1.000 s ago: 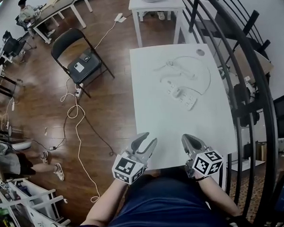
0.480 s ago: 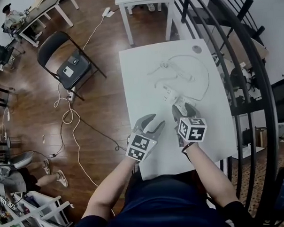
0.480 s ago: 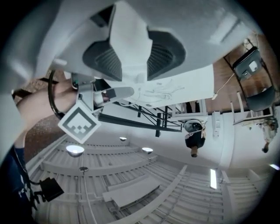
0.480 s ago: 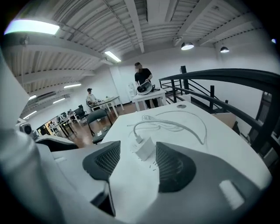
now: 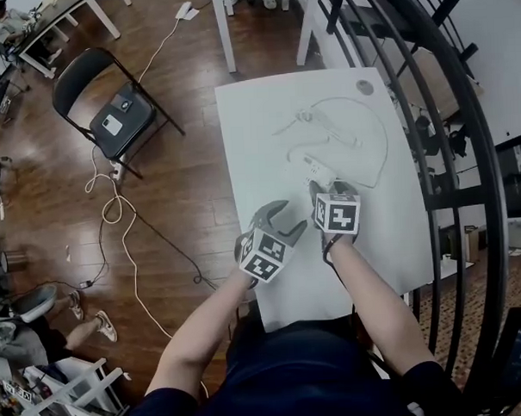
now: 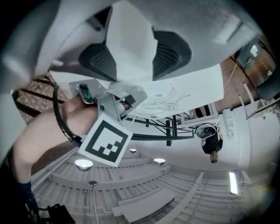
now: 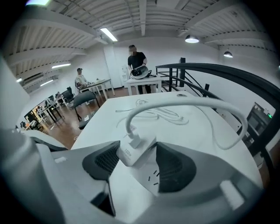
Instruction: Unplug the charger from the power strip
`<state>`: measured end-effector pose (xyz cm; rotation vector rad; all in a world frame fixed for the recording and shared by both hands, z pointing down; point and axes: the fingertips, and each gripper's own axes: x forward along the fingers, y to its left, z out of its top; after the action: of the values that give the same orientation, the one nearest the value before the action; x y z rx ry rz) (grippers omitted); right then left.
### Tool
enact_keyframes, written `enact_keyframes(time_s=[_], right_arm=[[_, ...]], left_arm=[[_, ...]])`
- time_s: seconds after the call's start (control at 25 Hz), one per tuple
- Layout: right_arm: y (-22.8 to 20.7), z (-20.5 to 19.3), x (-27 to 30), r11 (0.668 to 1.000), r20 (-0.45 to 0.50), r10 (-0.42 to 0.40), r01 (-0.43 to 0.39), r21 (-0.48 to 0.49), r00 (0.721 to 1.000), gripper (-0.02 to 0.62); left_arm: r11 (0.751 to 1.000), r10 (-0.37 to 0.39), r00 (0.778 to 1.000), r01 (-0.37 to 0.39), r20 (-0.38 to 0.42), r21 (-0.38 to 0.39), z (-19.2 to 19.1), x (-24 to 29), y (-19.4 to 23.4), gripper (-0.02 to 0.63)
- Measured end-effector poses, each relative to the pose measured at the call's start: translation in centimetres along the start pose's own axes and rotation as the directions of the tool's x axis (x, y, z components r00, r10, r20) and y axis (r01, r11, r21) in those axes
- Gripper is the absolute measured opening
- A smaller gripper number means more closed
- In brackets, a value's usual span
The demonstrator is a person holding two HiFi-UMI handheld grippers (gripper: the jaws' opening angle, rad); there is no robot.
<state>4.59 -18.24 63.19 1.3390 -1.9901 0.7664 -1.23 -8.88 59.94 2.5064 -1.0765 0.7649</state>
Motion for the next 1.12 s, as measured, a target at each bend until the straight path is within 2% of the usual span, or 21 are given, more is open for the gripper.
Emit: enact_keyframes(time_s=[0.2, 0.36, 0.56, 0.64, 0.68, 0.76, 0.88, 0.96, 1.12], right_arm=[[-0.4, -0.4, -0.9, 0.998, 0.008, 0.053, -0.053, -0.019, 0.999, 0.261], [-0.6, -2.2, -1.7, 0.987, -0.023, 0.132, -0.133, -0.089, 0.991, 0.259], [-0.4, -4.5, -3.5, 0.932, -0.097, 0.265, -0.280, -0.230, 0.959, 0.262], [-0.5, -4.9, -3.9, 0.912, -0.126, 0.292, -0.316, -0.261, 0.948, 0.261], [-0.7, -5.0, -4.0, 0.913, -0.135, 0.292, -0.318, -0.255, 0.947, 0.261], [-1.3, -5.0, -4.1, 0.939, -0.145, 0.258, -0.283, -0.194, 0.955, 0.254], [-2.3, -5.1, -4.5, 0.986, -0.156, 0.133, -0.146, -0.076, 0.979, 0.232], [-2.3, -5.0, -4.6, 0.994, -0.154, 0.061, -0.074, -0.079, 0.986, 0.192], [-2.5, -4.8, -4.4, 0.988, -0.144, -0.017, -0.006, -0.155, 0.989, 0.175]], left_arm=[[1.000, 0.011, 1.000, -0.011, -0.008, 0.012, -0.6, -0.5, 0.1, 0.258], [0.998, 0.020, 1.000, -0.020, -0.009, 0.053, -0.3, -0.2, 0.3, 0.259], [0.987, -0.017, 1.000, 0.021, -0.025, 0.159, 0.8, 1.2, -1.0, 0.258], [0.980, -0.046, 0.998, 0.055, -0.053, 0.190, 1.0, 2.5, -1.9, 0.259], [0.973, -0.059, 0.996, 0.073, -0.072, 0.217, 1.1, 3.4, -2.4, 0.259], [0.948, -0.071, 0.991, 0.102, -0.111, 0.301, 1.0, 5.2, -3.3, 0.259], [0.895, -0.066, 0.984, 0.132, -0.165, 0.426, 0.7, 7.2, -3.9, 0.258], [0.873, -0.067, 0.978, 0.152, -0.196, 0.463, 0.2, 8.0, -3.9, 0.250], [0.898, -0.114, 0.975, 0.183, -0.190, 0.399, 0.6, 8.7, -3.8, 0.244]])
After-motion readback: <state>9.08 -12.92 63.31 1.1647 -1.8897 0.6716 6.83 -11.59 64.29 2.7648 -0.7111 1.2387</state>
